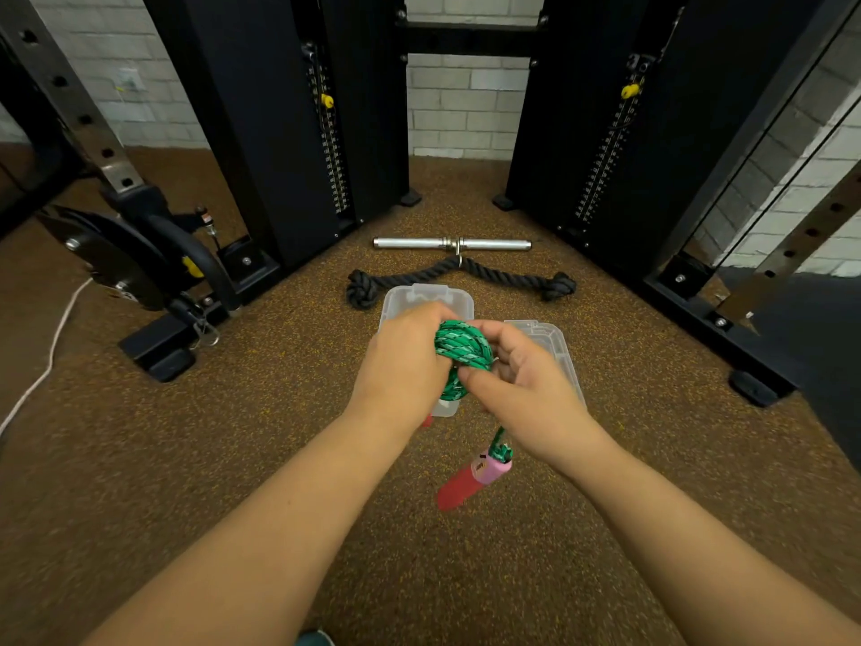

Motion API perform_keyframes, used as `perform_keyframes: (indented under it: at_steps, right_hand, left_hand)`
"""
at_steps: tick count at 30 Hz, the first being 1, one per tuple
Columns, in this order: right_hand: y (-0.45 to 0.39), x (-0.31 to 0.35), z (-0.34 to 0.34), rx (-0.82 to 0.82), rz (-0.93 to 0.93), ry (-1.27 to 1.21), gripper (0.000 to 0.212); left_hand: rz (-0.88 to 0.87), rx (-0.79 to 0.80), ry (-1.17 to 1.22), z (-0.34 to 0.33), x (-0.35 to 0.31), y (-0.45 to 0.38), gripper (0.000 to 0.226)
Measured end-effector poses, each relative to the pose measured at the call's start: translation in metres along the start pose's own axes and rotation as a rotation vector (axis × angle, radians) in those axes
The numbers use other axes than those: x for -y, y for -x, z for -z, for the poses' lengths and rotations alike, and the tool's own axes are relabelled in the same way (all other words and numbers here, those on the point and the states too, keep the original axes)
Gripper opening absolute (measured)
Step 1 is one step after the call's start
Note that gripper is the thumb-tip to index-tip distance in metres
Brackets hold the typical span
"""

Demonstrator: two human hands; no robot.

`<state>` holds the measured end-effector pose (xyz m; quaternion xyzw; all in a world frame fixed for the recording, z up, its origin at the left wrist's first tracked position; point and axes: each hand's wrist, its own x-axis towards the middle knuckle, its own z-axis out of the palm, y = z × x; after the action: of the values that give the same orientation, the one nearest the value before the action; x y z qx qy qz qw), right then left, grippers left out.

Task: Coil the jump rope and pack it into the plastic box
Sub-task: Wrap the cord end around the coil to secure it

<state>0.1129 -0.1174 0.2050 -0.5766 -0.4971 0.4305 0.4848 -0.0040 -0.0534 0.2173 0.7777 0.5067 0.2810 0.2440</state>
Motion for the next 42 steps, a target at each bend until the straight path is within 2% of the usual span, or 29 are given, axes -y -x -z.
perform_keyframes:
  at_steps: [2,5,9,10,12,15,17,21,24,25,26,29,32,35,39,42]
  right_hand:
    - [0.000,-0.002,0.002,-0.006,0.035,0.030,0.041]
    - [0.004,-0.003,0.007,0.007,0.051,0.055,0.043]
    - [0.008,-0.003,0.013,0.079,-0.021,0.062,0.006]
    - [0.008,-0.004,0.015,0.111,-0.048,0.056,0.007]
    - [0.008,-0.005,0.019,0.162,-0.113,0.036,0.017]
    - [0.004,-0.006,0.025,0.191,-0.150,0.024,0.024]
    - [0.001,-0.010,0.031,0.185,-0.155,0.054,0.029]
    - [-0.003,-0.017,0.036,0.126,-0.178,0.136,0.025]
    - [-0.004,-0.016,0.035,0.058,-0.159,0.215,0.025]
    - [-0.005,-0.014,0.035,0.043,-0.139,0.259,0.028]
    - [-0.004,-0.012,0.035,0.029,-0.124,0.311,0.030]
    - [-0.001,-0.002,0.035,0.021,-0.145,0.369,0.033]
    - [0.003,0.005,0.029,0.023,-0.081,0.441,0.028]
    - [0.005,0.010,0.028,-0.015,-0.020,0.386,0.018]
    - [0.007,0.016,0.027,-0.052,0.013,0.290,0.006]
    - [0.006,0.014,0.022,-0.083,0.031,0.272,0.019]
  left_hand:
    - [0.042,-0.036,0.080,-0.001,0.003,-0.002,0.039]
    - [0.199,-0.096,0.318,0.001,0.007,-0.009,0.042]
    - [0.500,-0.159,0.930,0.010,0.010,-0.024,0.033]
    - [0.532,-0.149,1.058,0.013,0.008,-0.025,0.022]
    - [0.560,-0.078,1.167,0.017,0.004,-0.026,0.006]
    - [0.545,0.160,1.212,0.018,0.007,-0.025,0.017]
    - [0.495,0.310,1.175,0.018,0.010,-0.023,0.023]
    - [0.347,0.470,0.893,0.019,0.010,-0.015,0.004]
    - [0.268,0.639,0.604,0.017,0.010,-0.012,0.054]
    - [0.262,0.692,0.480,0.016,0.009,-0.010,0.062]
    - [0.245,0.738,0.349,0.013,0.008,-0.008,0.058]
    - [0.105,0.730,-0.080,0.002,0.010,-0.006,0.036]
    - [0.013,0.659,-0.263,-0.002,0.006,-0.004,0.047]
    - [0.059,0.548,-0.246,0.000,0.005,-0.006,0.044]
    - [0.182,0.403,0.081,0.005,0.000,-0.007,0.026]
    - [0.308,0.293,0.312,0.004,-0.004,-0.007,0.034]
